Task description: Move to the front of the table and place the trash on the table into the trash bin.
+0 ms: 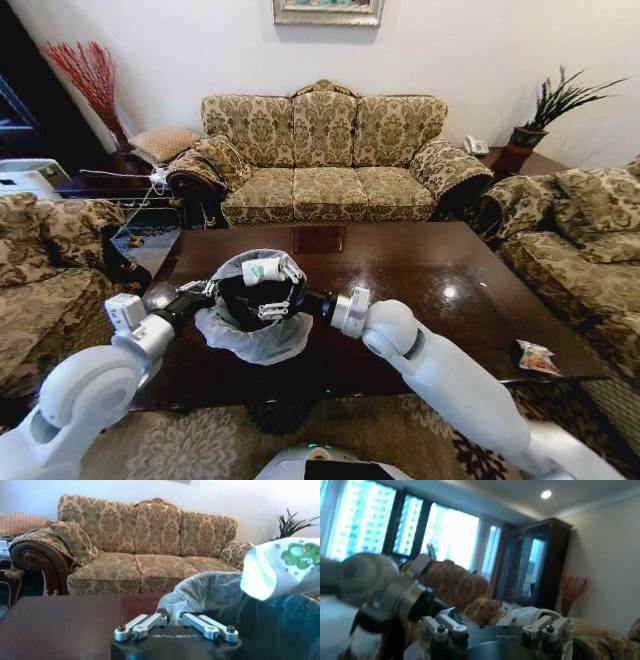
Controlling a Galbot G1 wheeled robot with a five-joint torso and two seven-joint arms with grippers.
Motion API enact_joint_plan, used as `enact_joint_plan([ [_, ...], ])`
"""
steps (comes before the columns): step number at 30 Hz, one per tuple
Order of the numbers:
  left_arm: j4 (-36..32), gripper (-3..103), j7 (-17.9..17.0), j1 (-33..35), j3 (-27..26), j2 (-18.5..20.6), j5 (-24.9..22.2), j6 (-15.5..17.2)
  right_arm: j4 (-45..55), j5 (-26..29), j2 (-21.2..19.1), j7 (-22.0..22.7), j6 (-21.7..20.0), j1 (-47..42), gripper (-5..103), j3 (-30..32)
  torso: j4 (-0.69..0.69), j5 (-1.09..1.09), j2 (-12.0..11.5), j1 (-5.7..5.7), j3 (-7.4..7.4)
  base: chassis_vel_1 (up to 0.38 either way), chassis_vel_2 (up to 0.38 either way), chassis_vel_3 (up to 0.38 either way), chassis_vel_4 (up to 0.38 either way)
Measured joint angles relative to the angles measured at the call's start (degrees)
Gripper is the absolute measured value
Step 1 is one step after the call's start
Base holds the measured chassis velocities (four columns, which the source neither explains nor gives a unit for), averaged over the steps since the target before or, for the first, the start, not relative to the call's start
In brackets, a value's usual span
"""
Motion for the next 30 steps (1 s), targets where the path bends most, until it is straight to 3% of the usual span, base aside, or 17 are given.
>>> enact_joint_plan([
  [2,-0.06,4,0.20,0.18,0.17,-0.19,0.36,-0.03,-0.84,-0.99,-2.00,-2.55,-0.17,3.14,99,-1.29,0.00,0.01,0.00,0.00,0.00,0.000,0.000,0.000,0.000],
  [8,-0.34,4,0.52,0.09,0.56,-0.52,0.61,-0.12,-1.46,0.69,-5.50,-4.08,-1.01,15.64,100,-6.41,-0.01,0.00,0.00,0.00,0.00,0.000,0.000,0.000,0.000],
  [9,-0.59,4,0.79,0.21,0.89,-0.78,1.04,-0.16,-2.06,3.59,-6.86,-4.13,-1.66,22.94,100,-11.30,0.00,-0.01,0.00,0.01,0.01,0.000,0.000,0.000,0.000],
  [10,-0.59,4,0.79,0.21,0.89,-0.78,1.04,-0.16,-2.06,3.59,-6.86,-4.13,-1.66,22.94,100,-11.30,0.00,-0.01,0.00,0.01,0.01,0.000,0.000,0.000,0.000],
  [13,-1.02,4,1.19,0.19,1.55,-1.11,1.84,-0.23,-3.14,7.89,-7.83,-5.11,-2.61,33.77,100,-19.51,0.01,-0.01,0.00,0.01,0.01,0.000,0.000,0.000,0.000],
  [20,-1.74,4,2.37,0.90,1.66,-1.01,3.49,-0.84,-3.98,13.37,-8.53,-6.09,-5.46,47.85,100,-28.67,0.01,-0.01,0.00,0.01,0.01,0.000,0.000,0.000,0.000],
  [25,-2.12,4,2.77,1.37,1.18,-0.99,3.74,-1.16,-3.03,13.81,-10.10,-5.82,-6.32,49.50,100,-29.56,0.01,0.00,0.00,0.00,0.00,0.000,0.000,0.000,0.000],
  [30,-2.19,4,2.83,1.44,1.10,-0.83,3.77,-1.26,-0.21,13.93,-14.03,-4.61,-6.74,45.83,100,-26.83,0.01,0.00,0.00,0.00,0.00,0.000,0.000,0.000,0.000],
])
